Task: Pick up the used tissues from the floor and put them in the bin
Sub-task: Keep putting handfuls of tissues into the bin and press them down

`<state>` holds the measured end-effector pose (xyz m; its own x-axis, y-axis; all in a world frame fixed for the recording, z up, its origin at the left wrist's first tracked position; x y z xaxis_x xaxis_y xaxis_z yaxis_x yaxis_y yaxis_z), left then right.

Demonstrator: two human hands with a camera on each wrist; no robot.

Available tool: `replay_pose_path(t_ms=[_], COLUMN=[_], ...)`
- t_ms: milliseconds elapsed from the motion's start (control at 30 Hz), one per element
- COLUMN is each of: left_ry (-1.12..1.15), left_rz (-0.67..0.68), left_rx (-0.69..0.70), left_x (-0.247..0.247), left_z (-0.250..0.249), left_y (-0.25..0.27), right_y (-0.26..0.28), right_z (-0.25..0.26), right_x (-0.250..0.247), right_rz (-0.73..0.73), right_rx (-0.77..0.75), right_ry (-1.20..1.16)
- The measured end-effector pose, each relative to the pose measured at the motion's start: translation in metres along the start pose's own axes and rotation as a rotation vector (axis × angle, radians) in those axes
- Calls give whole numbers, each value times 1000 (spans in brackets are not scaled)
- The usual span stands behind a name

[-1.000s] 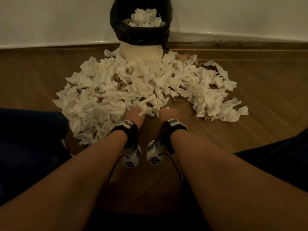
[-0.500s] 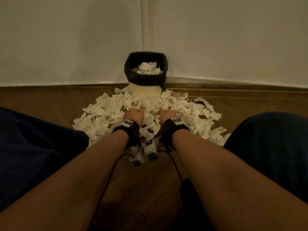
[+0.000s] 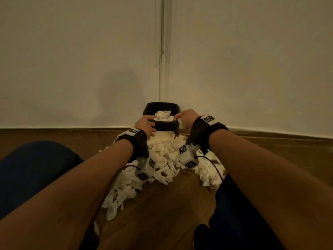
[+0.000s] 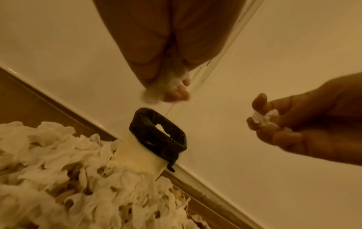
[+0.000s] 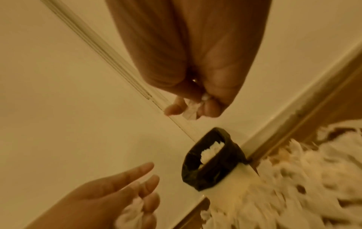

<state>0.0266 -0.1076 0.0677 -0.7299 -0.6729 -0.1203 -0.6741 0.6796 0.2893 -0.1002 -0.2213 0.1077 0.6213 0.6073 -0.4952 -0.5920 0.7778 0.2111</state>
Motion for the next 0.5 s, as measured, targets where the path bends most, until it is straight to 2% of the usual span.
replay_pose_path(t_ms=[33,67,167,267,433,500], left_ry=[85,78,-349,-657,-619,-536], left_rz=[-11,-15,-113,-252,-372,-320], left_rx=[-31,0,227,304,290,286], left_x=[-3,-6,-20,-31,-34,-28], left_z=[-3,-9,-25,-36,-33,-27], left_y=[3,2,-9,-23,-46,-62], right_y=[1,1,1,-8,-47,-67], right_z=[6,12,31,28,3,-7], right_x=[-5,-10,-30,-45,-44,-37], right_rz=[14,25,-12,-81,-107,-100], right_rx=[7,14,-41,-58,-16,-10], right_ry=[-59,-88,-126,-184,-168,-132])
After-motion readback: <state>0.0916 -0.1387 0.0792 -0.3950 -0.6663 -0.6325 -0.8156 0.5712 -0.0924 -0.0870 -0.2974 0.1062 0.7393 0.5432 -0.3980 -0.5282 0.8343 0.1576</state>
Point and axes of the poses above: each hand's wrist, its own y-axis away from the middle knuckle, its own x-axis out of the palm, z = x × y, the point moved 8 cm from there along -y, towards the middle knuckle, and after that the axes turned 3 degrees about -y, right-handed, at the moved point
